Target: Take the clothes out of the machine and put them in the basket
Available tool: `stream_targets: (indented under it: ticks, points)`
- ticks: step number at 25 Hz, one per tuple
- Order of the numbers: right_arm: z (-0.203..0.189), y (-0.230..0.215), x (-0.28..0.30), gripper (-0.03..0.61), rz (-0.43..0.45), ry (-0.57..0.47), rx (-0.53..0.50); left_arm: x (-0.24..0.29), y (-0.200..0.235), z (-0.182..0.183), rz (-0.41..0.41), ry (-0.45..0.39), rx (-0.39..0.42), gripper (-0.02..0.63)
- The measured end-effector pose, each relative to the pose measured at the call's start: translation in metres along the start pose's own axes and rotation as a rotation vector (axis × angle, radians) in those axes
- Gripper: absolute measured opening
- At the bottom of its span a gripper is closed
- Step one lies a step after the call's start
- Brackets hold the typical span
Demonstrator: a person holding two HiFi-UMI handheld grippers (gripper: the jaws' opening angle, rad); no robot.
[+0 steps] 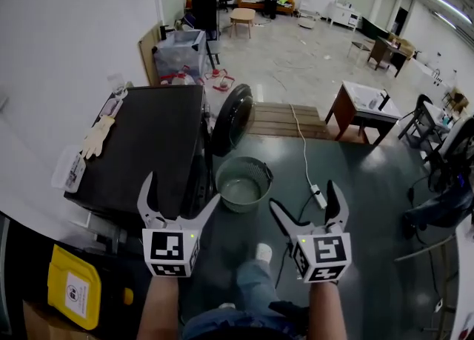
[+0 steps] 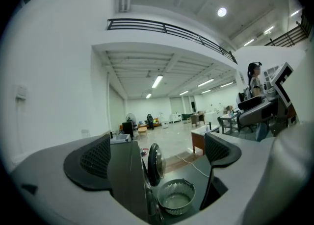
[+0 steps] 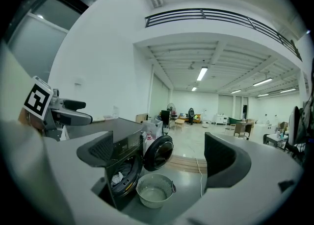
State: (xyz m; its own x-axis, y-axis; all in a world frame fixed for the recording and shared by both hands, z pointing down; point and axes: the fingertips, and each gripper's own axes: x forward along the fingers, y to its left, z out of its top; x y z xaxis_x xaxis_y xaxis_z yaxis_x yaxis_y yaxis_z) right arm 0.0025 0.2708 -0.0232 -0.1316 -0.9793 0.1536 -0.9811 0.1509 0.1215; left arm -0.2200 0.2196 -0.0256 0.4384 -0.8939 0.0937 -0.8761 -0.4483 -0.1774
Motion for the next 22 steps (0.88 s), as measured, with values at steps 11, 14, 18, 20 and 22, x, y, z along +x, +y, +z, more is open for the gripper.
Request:
stream_targets:
  ticks: [11,14,18,20,22]
  points:
    - [-0.025,-0.118,0.141,0.566,0.017,0.086,0.103,0.159,-0.012,-0.017,0.074,0.142,0.026,0.569]
    - [-0.034,-0.145,0.181,0.565,0.050,0.127,0.098,0.207,-0.017,-0.022,0.084,0.178,-0.001,0.569]
    - [-0.047,-0.182,0.225,0.566,0.082,0.197,0.110,0.265,-0.028,-0.020,0.085,0.200,-0.007,0.569]
    - [-0.056,-0.195,0.243,0.566,0.089,0.224,0.113,0.289,-0.032,-0.023,0.082,0.215,-0.007,0.569]
    - [-0.065,-0.205,0.258,0.566,0.099,0.239,0.123,0.307,-0.036,-0.028,0.081,0.235,-0.008,0.569]
